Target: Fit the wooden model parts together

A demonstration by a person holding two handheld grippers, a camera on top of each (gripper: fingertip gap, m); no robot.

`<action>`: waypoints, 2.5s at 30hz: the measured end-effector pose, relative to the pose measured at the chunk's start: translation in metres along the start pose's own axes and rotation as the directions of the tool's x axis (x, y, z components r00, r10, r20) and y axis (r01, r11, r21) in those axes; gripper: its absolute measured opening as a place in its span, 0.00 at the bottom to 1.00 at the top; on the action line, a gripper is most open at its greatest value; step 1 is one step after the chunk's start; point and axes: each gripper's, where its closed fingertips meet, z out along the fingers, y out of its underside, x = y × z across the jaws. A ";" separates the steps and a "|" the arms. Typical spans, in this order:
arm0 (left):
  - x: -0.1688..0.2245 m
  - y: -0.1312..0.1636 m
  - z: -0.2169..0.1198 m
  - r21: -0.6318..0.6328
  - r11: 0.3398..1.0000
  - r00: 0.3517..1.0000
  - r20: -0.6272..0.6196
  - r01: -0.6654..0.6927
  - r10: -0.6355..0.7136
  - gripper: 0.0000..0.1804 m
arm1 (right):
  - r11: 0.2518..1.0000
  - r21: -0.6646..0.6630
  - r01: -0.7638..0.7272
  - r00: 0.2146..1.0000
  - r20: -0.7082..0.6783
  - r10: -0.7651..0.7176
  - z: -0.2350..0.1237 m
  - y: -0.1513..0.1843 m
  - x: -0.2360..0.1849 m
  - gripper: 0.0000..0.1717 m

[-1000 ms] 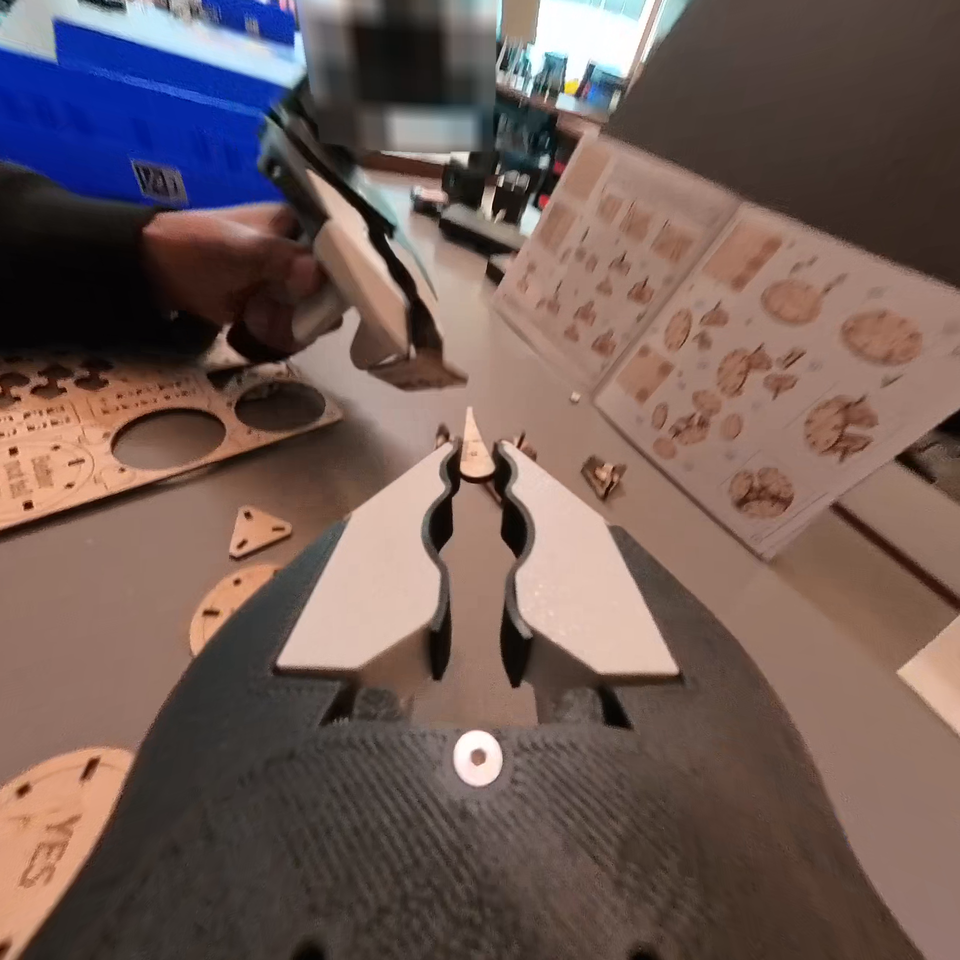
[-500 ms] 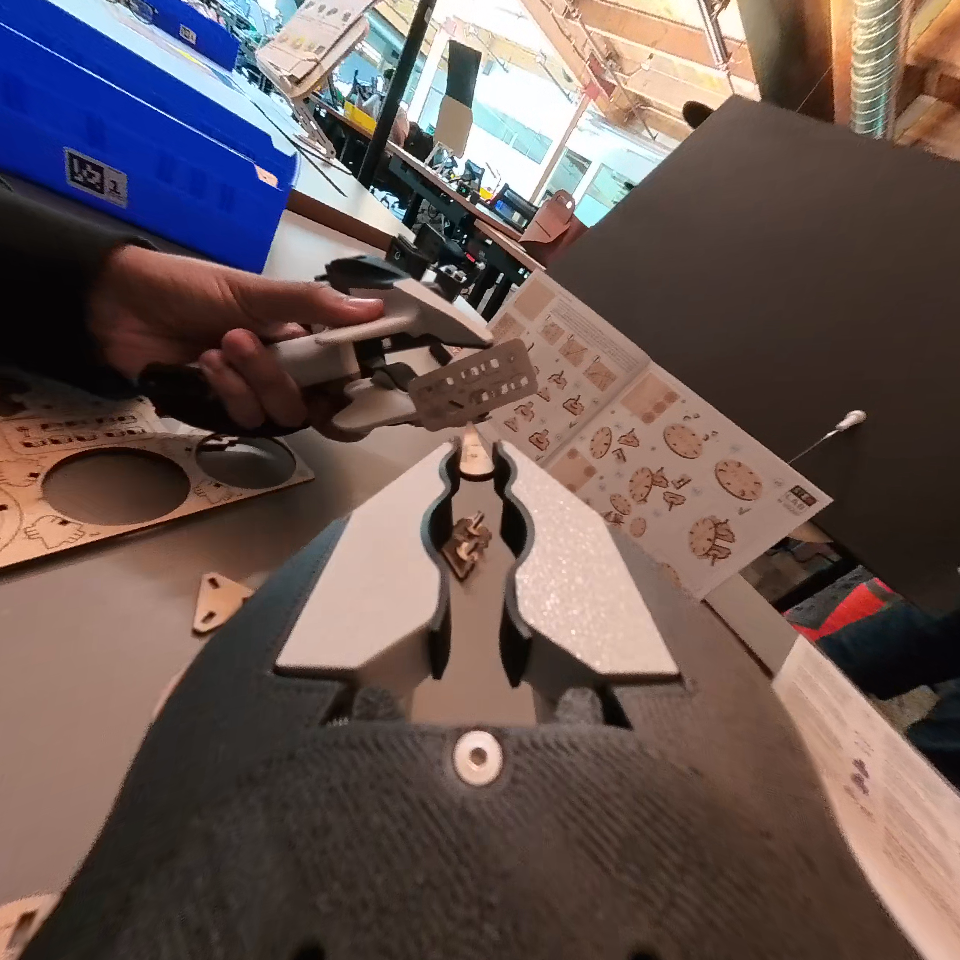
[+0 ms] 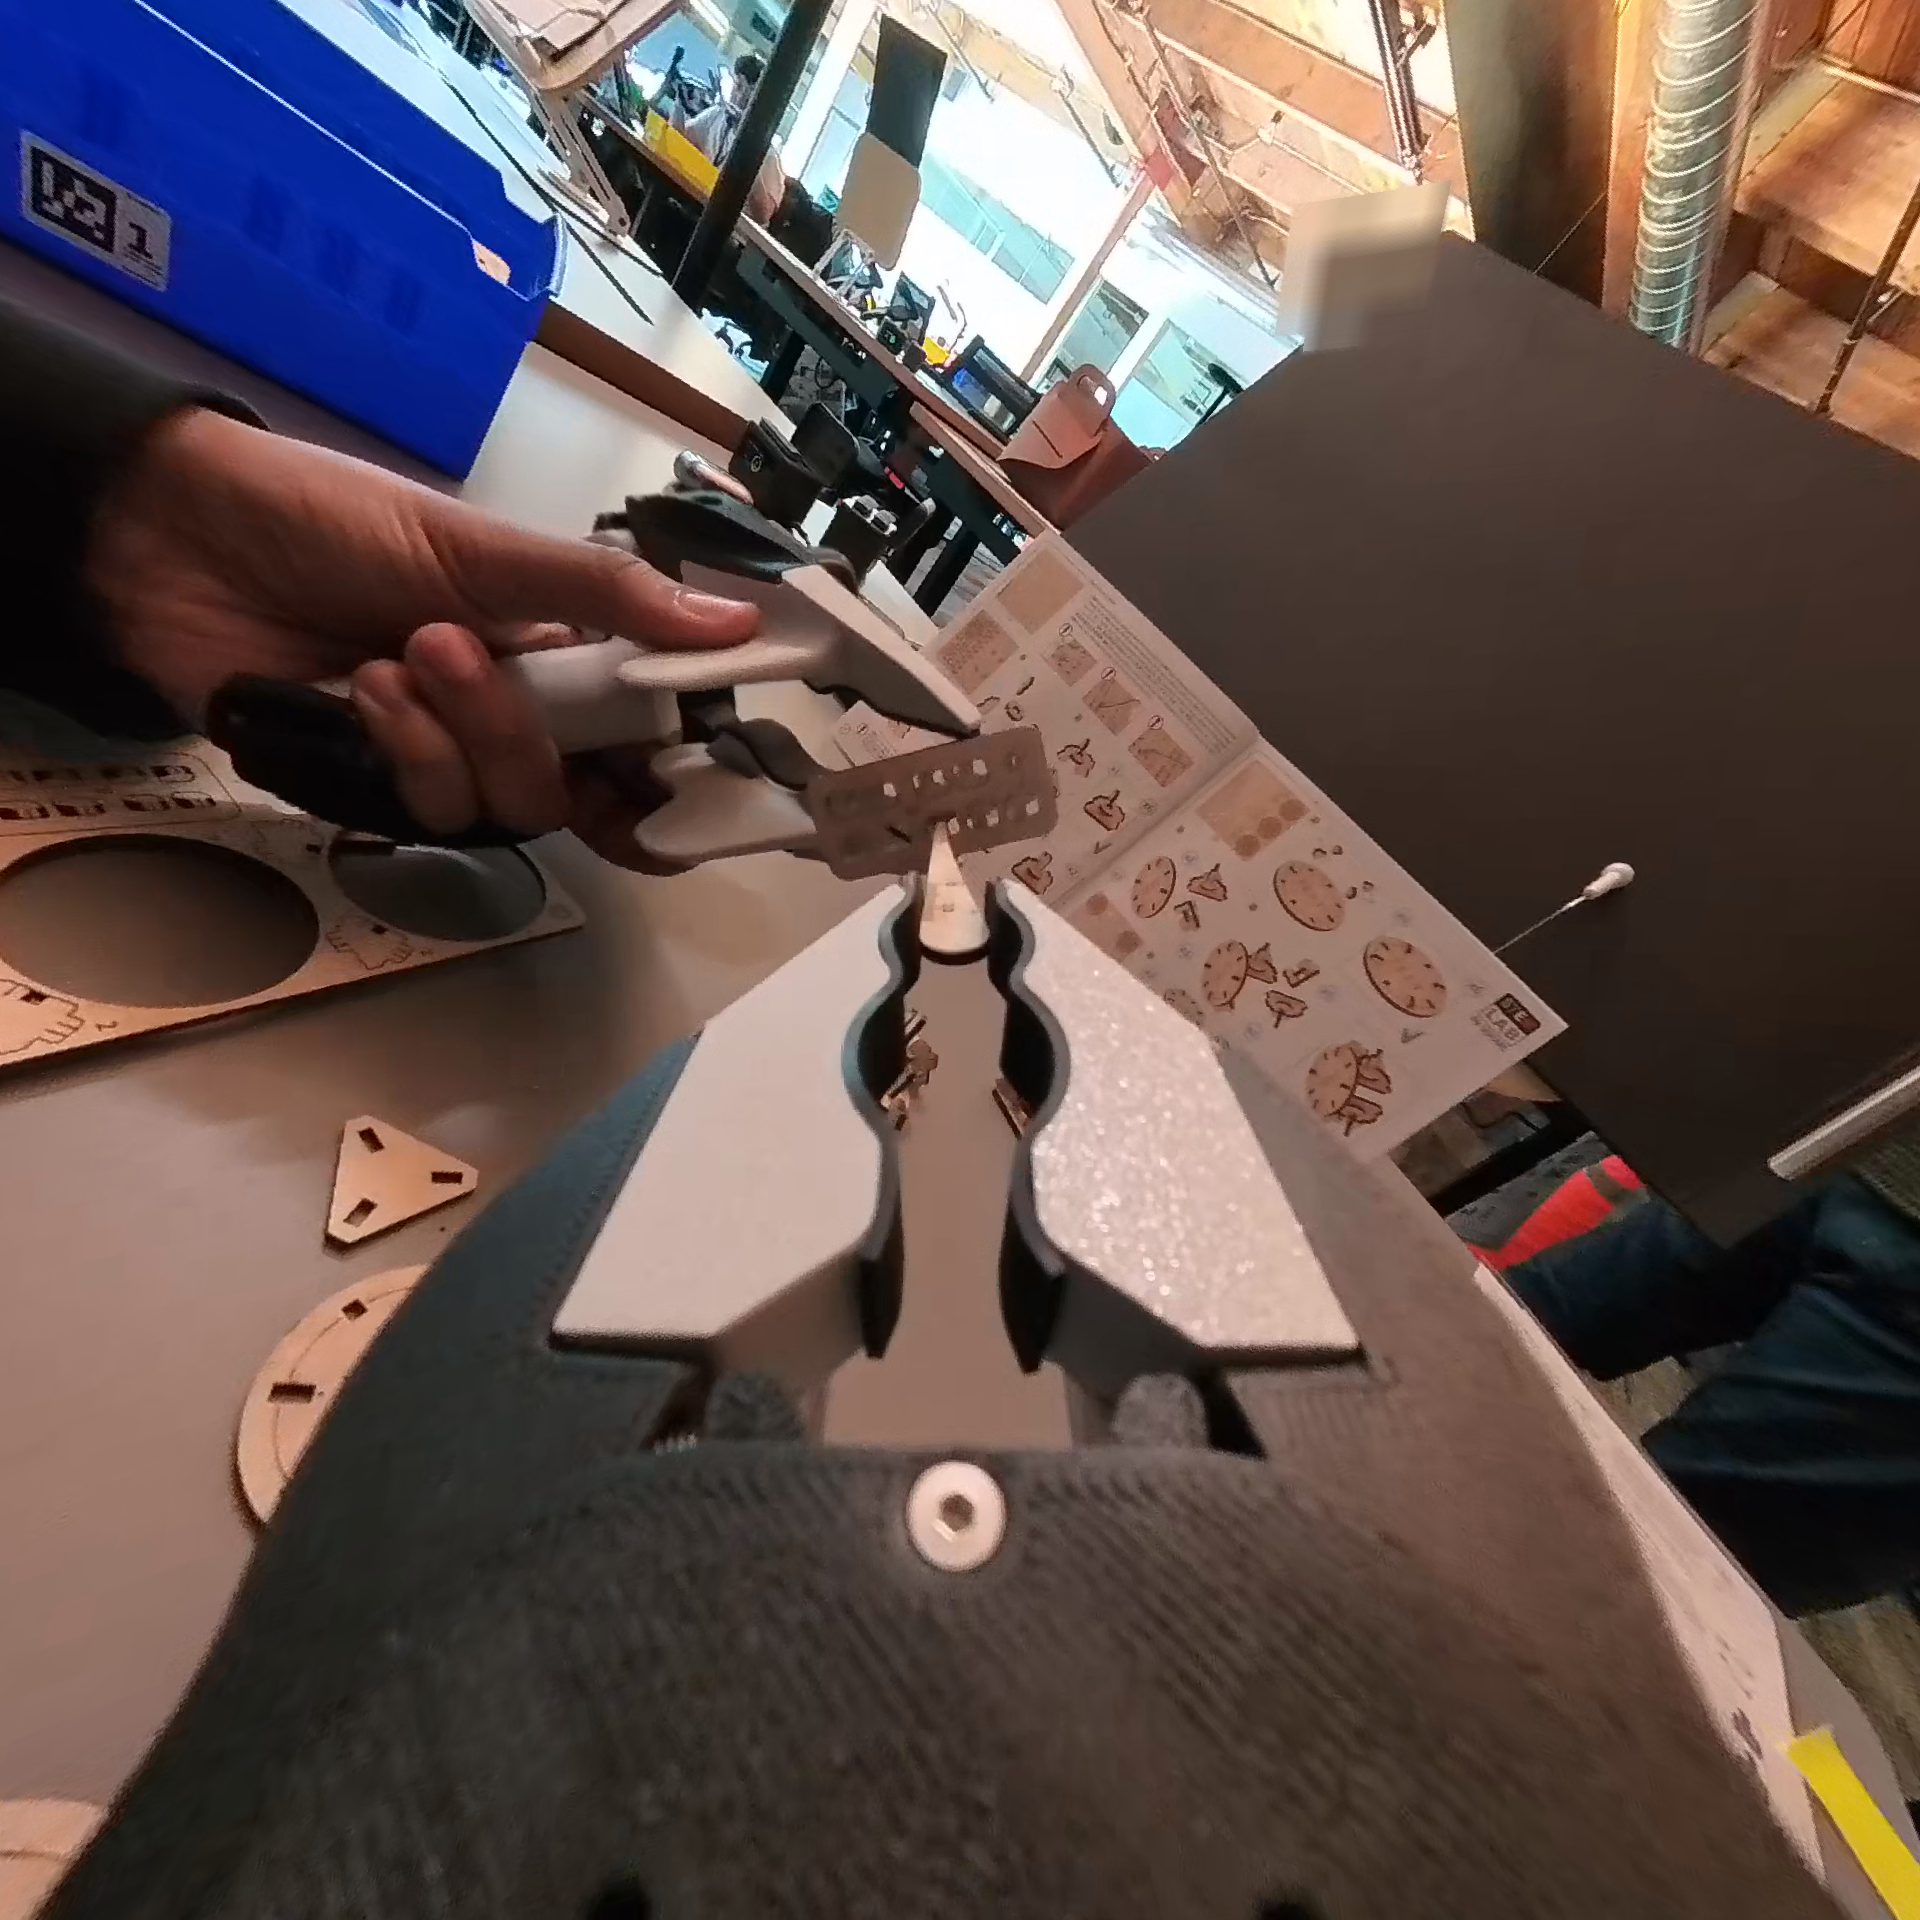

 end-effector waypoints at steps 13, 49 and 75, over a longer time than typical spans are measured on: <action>-0.011 0.004 0.000 -0.011 1.000 0.999 0.040 0.020 -0.020 0.15 | 0.996 -0.002 -0.092 0.995 0.029 0.092 0.001 0.004 0.001 0.06; -0.028 0.012 -0.001 -0.076 0.997 0.990 0.139 0.021 -0.010 0.12 | 1.000 -0.022 0.018 0.999 0.029 -0.017 0.001 0.016 -0.003 0.06; -0.011 0.069 0.018 -0.373 0.915 0.988 0.025 0.152 -0.154 0.12 | 0.945 0.022 -0.328 0.854 0.434 0.286 -0.016 0.022 -0.033 0.22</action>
